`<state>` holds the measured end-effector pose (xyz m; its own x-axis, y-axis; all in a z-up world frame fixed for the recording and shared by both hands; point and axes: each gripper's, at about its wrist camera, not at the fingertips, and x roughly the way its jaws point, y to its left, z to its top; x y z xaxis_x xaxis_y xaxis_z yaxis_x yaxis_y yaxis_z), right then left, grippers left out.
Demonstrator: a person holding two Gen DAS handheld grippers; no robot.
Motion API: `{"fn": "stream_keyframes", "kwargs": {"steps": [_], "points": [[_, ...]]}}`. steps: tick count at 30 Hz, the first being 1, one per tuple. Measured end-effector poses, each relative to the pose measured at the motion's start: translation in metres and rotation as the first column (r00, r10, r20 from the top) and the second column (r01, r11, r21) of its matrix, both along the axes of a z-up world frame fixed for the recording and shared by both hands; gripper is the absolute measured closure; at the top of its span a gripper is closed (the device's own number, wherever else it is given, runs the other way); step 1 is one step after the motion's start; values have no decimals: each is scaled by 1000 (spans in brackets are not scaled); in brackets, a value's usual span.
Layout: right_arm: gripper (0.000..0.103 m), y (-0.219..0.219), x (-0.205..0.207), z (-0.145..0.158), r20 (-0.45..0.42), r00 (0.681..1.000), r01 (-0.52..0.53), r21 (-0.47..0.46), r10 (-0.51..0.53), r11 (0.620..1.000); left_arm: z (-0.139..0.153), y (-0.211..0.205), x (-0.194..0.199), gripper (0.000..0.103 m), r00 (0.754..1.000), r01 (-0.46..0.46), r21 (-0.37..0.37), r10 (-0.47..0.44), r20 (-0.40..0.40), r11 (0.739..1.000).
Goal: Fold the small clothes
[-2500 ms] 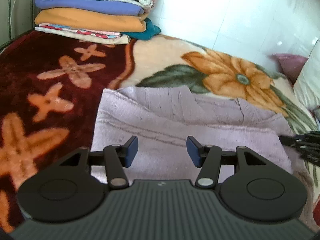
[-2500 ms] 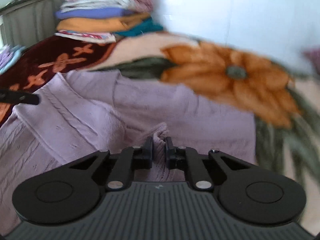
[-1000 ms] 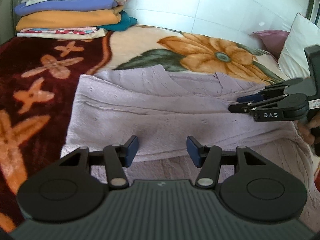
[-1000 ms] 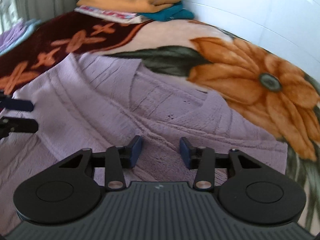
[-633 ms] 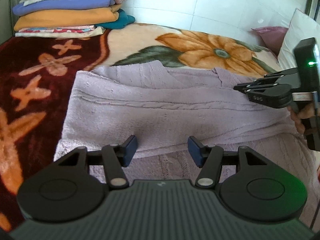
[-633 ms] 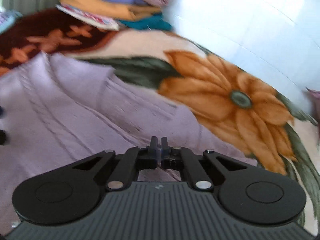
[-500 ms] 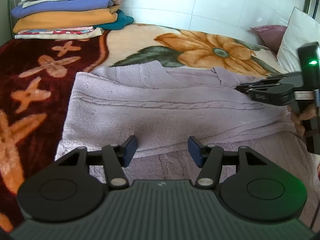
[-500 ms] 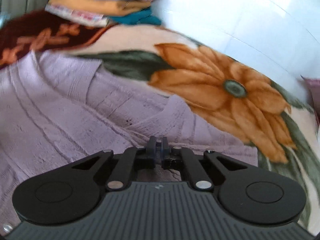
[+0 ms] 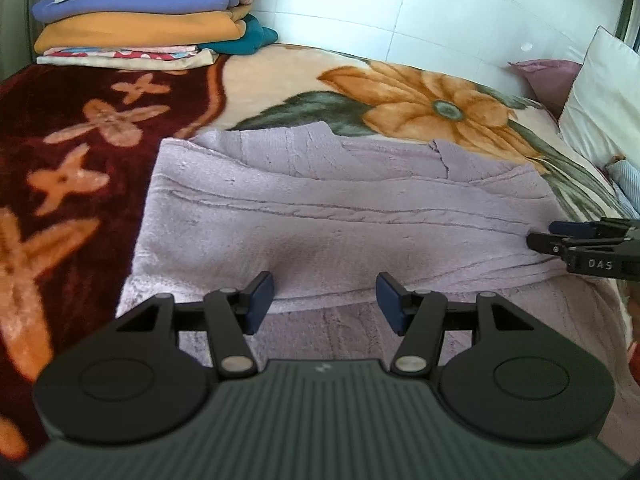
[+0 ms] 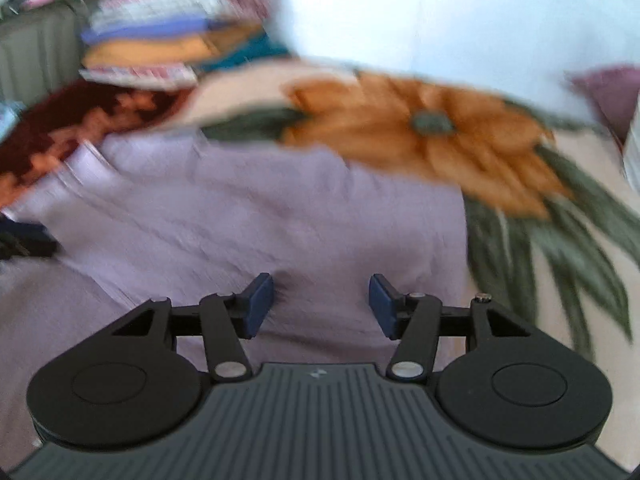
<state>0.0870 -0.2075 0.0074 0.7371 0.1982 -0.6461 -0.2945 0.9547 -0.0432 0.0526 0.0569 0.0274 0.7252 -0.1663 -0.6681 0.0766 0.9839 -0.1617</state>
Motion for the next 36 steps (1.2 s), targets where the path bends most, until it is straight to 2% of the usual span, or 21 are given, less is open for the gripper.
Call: {"fn": "stream_keyframes", "kwargs": {"steps": [4,8,16,20,23,32,36], "points": [[41,-3,-13,11,17,1000,21,52,-22,998,16,1,-17,44,1000,22,39,-22,10,999],[38,-5,-54,33,63,997,-42,79,37,996,32,1,-44,44,998,54,96,-55,13,994],[34,-10,-146,54,55,989,-144,87,140,986,40,2,-103,44,994,106,73,-104,-22,992],[34,-11,-187,53,38,980,-196,69,194,978,40,0,-126,44,990,141,52,-139,-40,989],[34,-12,-211,48,17,976,-218,55,217,974,39,-6,-143,34,984,177,66,-174,-51,982],[33,-5,-255,32,-45,957,-288,-21,287,957,35,-14,-174,34,955,283,111,-270,-119,953],[29,-3,-265,28,-71,944,-325,-24,323,945,32,-16,-185,34,939,329,136,-309,-150,934]]}}
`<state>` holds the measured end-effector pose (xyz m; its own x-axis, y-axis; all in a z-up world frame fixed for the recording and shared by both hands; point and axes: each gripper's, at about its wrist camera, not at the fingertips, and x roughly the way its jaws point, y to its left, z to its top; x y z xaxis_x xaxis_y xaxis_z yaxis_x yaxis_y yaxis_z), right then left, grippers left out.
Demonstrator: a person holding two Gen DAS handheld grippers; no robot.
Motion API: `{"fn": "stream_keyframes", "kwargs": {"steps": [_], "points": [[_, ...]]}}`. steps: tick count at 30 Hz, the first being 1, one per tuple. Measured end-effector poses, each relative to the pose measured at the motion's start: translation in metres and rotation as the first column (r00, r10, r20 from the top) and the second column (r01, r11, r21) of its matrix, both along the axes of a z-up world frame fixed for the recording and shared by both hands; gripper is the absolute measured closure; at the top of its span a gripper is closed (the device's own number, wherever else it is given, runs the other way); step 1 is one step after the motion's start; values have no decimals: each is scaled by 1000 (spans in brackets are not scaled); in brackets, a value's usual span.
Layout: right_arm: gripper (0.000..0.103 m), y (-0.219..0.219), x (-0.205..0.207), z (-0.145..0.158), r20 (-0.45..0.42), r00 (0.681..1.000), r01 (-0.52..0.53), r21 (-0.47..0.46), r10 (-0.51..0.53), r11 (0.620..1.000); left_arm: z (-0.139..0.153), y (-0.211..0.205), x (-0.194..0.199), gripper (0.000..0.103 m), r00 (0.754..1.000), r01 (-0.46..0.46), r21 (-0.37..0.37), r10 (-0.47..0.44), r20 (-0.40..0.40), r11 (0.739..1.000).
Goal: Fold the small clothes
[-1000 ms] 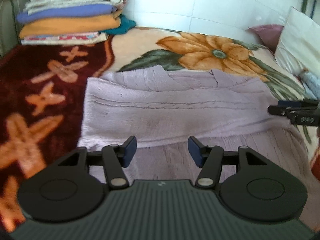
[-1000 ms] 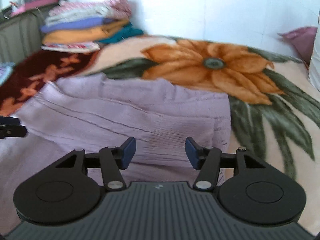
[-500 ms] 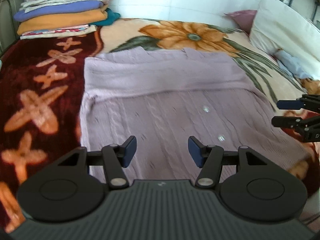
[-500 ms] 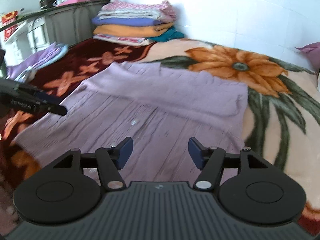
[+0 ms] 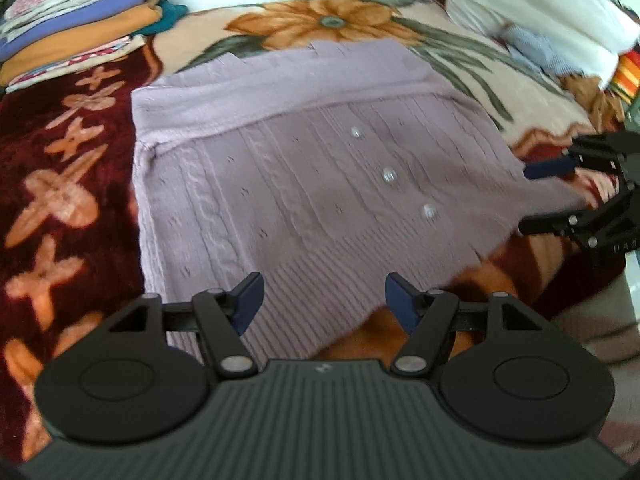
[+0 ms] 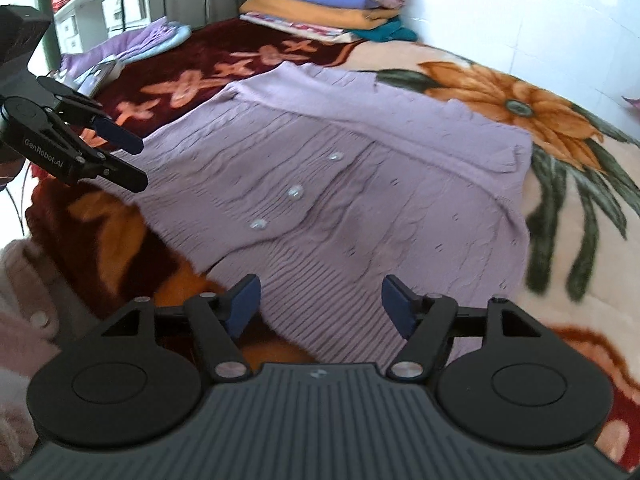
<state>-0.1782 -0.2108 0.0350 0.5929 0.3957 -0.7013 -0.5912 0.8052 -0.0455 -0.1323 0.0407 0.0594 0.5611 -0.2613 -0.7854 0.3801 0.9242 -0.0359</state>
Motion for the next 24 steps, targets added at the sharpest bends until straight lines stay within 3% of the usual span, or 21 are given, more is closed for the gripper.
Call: {"fn": "stream_keyframes", "kwargs": {"steps": [4,8,17,24], "points": [[29,1,-3,-4,-21,1000,-16,-16,16,1000,-6,-7,-9,34,998,62,62,-61,-7,996],[29,5,-7,-12,-36,999,-42,-75,39,996,-18,-15,-11,31,997,69,179,-73,14,981],[27,11,14,-22,2,999,45,-103,-45,994,-26,-9,10,29,998,-37,168,27,59,985],[27,27,18,-31,77,995,74,-143,-63,987,-32,-12,11,29,994,-57,161,42,96,985]]}}
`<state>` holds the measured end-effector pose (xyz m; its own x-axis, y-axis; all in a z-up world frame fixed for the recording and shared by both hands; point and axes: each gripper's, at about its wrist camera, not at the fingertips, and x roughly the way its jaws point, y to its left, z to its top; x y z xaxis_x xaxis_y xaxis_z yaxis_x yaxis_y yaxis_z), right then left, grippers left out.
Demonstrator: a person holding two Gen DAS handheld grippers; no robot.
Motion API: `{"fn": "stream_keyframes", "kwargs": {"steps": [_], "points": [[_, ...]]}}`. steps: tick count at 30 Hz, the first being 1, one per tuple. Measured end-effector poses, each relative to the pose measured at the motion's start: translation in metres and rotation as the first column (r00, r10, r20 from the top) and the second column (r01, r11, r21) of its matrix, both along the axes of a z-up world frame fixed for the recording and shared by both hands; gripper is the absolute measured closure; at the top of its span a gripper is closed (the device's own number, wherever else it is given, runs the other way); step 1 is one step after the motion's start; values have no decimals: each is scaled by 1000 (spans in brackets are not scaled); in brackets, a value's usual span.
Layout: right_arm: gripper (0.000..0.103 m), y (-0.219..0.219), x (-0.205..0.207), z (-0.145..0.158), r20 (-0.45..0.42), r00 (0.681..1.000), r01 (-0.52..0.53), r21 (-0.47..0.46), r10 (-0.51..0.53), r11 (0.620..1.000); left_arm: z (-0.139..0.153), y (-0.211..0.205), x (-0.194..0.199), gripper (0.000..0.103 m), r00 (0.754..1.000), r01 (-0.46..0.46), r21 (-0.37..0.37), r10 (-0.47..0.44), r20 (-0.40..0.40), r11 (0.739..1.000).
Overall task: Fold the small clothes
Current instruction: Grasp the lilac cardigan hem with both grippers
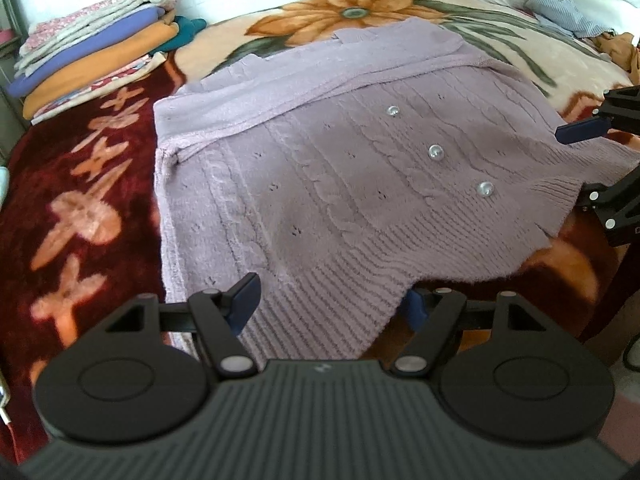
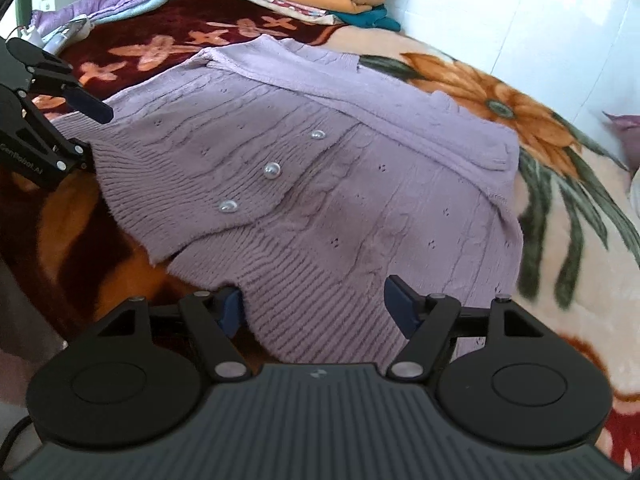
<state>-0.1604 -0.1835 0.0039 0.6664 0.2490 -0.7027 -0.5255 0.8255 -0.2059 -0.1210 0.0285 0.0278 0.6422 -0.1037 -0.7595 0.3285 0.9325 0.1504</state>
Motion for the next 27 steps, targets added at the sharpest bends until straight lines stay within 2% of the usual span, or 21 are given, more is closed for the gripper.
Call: {"fn": "stream_keyframes", "kwargs": {"steps": [9,12,15,16,20,22,24,27], "points": [[28,2,-1,-3,41,998,43,-2,-43,999,-1,3,1,30,999,-33,-31,33,11,999],[31,-1,-3,-4,50,996,69,3,-70,998,-1,1,-2,36,999,-20,-27,21,34,999],[44,-4,-2,-7,60,993,106,2,-106,994,-2,1,-2,48,999,-18,-59,20,34,998],[52,-5,-1,-8,55,992,117,11,-118,993,-2,2,-1,51,999,-21,-71,24,32,997],[74,-4,2,-11,49,991,123,35,-125,992,0,2,0,82,999,-20,-105,25,41,994],[85,-2,1,-10,55,991,119,45,-122,992,3,2,-1,87,998,-20,-119,27,53,993],[91,0,0,-7,75,990,117,49,-120,992,6,2,-2,91,997,-22,-124,32,76,992],[93,1,-1,1,115,985,122,60,-128,991,12,5,0,93,994,-38,-153,53,97,988]]}}
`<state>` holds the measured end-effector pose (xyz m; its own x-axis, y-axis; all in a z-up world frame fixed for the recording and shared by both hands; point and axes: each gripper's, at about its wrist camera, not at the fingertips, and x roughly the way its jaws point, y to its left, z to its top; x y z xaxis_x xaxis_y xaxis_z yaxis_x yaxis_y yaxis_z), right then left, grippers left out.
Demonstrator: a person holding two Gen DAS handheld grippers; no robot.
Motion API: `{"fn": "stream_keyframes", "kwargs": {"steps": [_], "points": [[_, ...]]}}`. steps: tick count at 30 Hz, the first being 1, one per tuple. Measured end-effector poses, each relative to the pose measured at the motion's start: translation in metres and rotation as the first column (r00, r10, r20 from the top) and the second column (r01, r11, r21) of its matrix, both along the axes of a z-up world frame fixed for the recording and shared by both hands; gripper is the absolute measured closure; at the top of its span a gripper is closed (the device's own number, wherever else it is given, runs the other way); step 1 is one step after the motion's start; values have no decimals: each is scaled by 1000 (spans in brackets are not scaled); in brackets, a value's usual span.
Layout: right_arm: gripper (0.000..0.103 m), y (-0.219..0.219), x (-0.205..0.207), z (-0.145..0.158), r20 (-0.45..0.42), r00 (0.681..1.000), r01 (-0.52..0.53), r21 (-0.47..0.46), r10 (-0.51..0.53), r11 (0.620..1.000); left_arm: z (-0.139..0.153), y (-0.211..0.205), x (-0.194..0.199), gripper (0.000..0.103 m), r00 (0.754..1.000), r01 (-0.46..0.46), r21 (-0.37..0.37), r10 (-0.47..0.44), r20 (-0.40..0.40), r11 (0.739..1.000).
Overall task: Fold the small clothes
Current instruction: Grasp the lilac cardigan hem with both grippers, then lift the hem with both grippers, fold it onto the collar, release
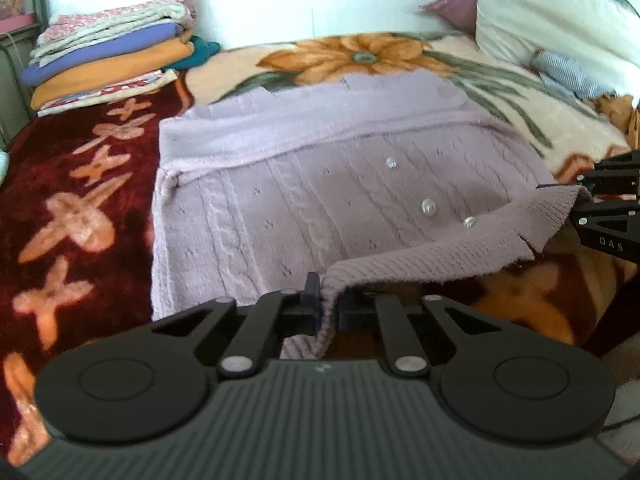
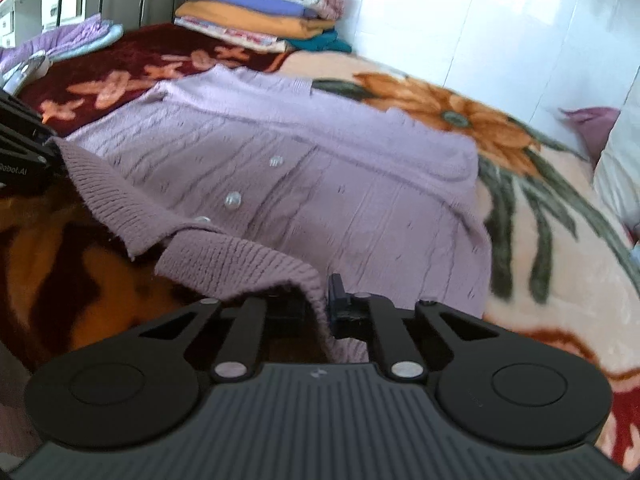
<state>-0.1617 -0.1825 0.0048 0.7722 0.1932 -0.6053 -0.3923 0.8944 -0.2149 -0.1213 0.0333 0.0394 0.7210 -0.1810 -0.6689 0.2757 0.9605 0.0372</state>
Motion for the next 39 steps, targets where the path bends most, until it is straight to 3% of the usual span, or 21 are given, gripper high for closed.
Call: {"fn": "stream_keyframes", "kwargs": {"steps": [12,20,30,39], "points": [[97,3,9,31,155,988,27,13,-29,1000,33,2,17,94,992,-35,-41,39,123,999],[97,15,36,56,283,959,38,-16,-32,999,59,1,47,94,973,-49,-52,60,222,997],[98,29,102,95,387,921,44,12,-45,999,89,-5,104,94,942,-66,-42,76,328,997],[98,50,181,107,418,907,64,-13,-53,998,87,-2,173,94,936,-106,-62,121,330,992]]}}
